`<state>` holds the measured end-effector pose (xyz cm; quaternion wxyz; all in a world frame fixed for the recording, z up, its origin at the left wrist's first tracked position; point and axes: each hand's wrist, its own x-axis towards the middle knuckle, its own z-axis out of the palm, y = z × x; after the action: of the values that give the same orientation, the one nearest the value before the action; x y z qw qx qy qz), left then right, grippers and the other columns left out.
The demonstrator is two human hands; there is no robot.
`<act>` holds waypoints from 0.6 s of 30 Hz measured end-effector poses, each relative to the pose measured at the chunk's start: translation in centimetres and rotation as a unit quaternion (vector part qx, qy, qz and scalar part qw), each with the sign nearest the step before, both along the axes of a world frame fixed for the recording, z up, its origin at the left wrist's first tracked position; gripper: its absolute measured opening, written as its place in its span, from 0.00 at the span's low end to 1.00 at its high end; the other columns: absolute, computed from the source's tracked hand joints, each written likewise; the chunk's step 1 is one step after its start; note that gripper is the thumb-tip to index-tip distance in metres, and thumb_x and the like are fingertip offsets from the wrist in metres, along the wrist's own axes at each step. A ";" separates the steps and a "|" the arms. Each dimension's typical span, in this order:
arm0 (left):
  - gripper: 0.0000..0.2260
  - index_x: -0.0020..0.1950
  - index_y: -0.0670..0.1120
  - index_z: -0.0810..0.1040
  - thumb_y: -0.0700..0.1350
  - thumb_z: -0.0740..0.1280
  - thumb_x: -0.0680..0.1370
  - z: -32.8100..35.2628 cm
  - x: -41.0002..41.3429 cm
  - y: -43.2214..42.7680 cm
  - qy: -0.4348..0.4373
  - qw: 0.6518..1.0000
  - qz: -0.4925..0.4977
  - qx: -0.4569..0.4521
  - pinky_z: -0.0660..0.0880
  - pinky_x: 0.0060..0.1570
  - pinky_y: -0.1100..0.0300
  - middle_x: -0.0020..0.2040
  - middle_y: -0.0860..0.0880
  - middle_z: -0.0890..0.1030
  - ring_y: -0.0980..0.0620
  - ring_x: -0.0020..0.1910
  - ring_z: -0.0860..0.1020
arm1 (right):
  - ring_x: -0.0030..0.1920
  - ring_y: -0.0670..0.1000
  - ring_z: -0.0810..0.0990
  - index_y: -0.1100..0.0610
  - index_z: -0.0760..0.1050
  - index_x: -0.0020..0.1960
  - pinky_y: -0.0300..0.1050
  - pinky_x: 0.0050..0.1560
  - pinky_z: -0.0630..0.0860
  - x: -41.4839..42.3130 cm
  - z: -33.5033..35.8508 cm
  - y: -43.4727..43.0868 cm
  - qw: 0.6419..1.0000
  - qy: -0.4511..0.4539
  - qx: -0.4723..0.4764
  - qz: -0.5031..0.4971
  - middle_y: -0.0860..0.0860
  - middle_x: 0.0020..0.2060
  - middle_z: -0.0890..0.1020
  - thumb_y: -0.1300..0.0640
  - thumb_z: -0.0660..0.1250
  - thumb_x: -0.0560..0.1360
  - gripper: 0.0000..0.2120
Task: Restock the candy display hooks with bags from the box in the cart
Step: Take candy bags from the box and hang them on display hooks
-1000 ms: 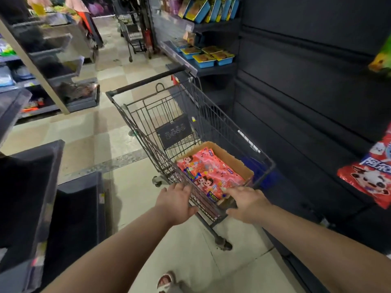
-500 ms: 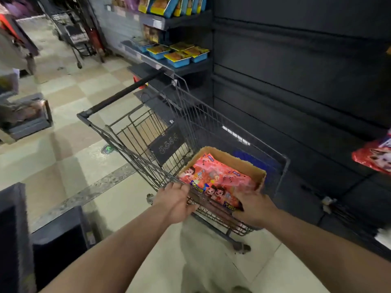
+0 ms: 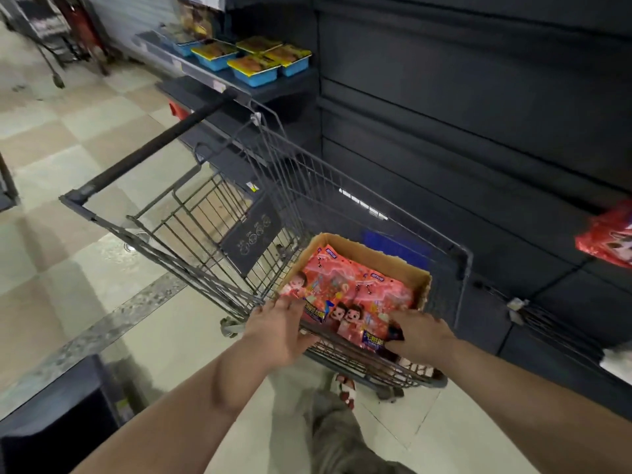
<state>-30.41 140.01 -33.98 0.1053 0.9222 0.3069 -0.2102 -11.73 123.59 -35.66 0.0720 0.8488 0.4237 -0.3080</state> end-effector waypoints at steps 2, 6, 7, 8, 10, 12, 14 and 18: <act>0.29 0.74 0.52 0.63 0.62 0.62 0.76 -0.4 0.7 1.8 0.000 1.000 0.002 0.004 0.65 0.67 0.50 0.69 0.46 0.70 0.45 0.69 0.67 | 0.68 0.55 0.69 0.47 0.63 0.70 0.52 0.66 0.68 0.8 -1.1 1.5 1.000 0.011 0.000 -0.002 0.50 0.69 0.71 0.41 0.63 0.74 0.27; 0.30 0.74 0.49 0.63 0.62 0.61 0.77 -1.0 3.9 5.3 0.029 0.999 -0.015 0.012 0.66 0.68 0.50 0.69 0.46 0.70 0.45 0.70 0.67 | 0.70 0.57 0.68 0.48 0.59 0.74 0.48 0.67 0.67 2.8 -2.9 4.6 0.999 0.036 -0.023 -0.023 0.54 0.72 0.67 0.39 0.62 0.74 0.32; 0.30 0.75 0.49 0.62 0.62 0.60 0.77 -1.1 5.0 6.1 0.048 0.999 -0.020 0.001 0.65 0.69 0.49 0.70 0.46 0.69 0.45 0.70 0.66 | 0.69 0.57 0.68 0.49 0.58 0.74 0.48 0.67 0.68 3.4 -3.4 5.2 0.998 0.045 -0.028 -0.028 0.54 0.72 0.67 0.39 0.62 0.75 0.32; 0.30 0.75 0.49 0.61 0.62 0.60 0.77 -1.3 6.0 6.9 0.064 0.998 -0.024 -0.010 0.64 0.69 0.49 0.70 0.46 0.68 0.45 0.71 0.65 | 0.69 0.57 0.69 0.49 0.59 0.74 0.47 0.66 0.69 4.0 -3.8 5.8 0.998 0.050 -0.032 -0.031 0.54 0.72 0.67 0.40 0.62 0.75 0.31; 0.30 0.75 0.49 0.60 0.61 0.60 0.77 -1.9 8.0 8.5 0.074 0.997 -0.032 -0.022 0.63 0.69 0.49 0.71 0.46 0.67 0.45 0.71 0.65 | 0.68 0.56 0.71 0.50 0.60 0.73 0.46 0.64 0.71 5.2 -4.9 6.9 0.997 0.056 -0.040 -0.035 0.55 0.71 0.69 0.41 0.61 0.76 0.29; 0.31 0.75 0.48 0.60 0.61 0.60 0.77 -2.6 9.7 9.7 0.076 0.996 -0.038 -0.021 0.63 0.69 0.49 0.72 0.46 0.67 0.45 0.71 0.64 | 0.68 0.56 0.71 0.51 0.61 0.72 0.47 0.64 0.71 6.4 -5.9 7.9 0.996 0.065 -0.047 -0.036 0.55 0.70 0.70 0.42 0.61 0.77 0.28; 0.31 0.75 0.48 0.59 0.62 0.60 0.77 -3.4 11.2 10.9 0.092 0.995 -0.044 -0.020 0.64 0.69 0.48 0.72 0.45 0.66 0.45 0.71 0.64 | 0.70 0.56 0.69 0.52 0.59 0.74 0.48 0.66 0.70 7.6 -6.8 8.8 0.994 0.081 -0.053 -0.044 0.54 0.71 0.69 0.43 0.61 0.77 0.29; 0.33 0.76 0.48 0.57 0.62 0.60 0.77 -5.2 12.7 12.6 0.111 0.992 -0.049 -0.045 0.64 0.69 0.46 0.73 0.44 0.65 0.43 0.71 0.64 | 0.72 0.57 0.66 0.50 0.55 0.76 0.52 0.68 0.69 9.0 -8.3 9.9 0.991 0.097 -0.078 -0.055 0.54 0.74 0.64 0.42 0.60 0.77 0.31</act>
<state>-17.67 152.60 -39.19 0.1016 0.9012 0.2614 -0.3303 -2.72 133.45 -43.97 0.0793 0.8287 0.3560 -0.4245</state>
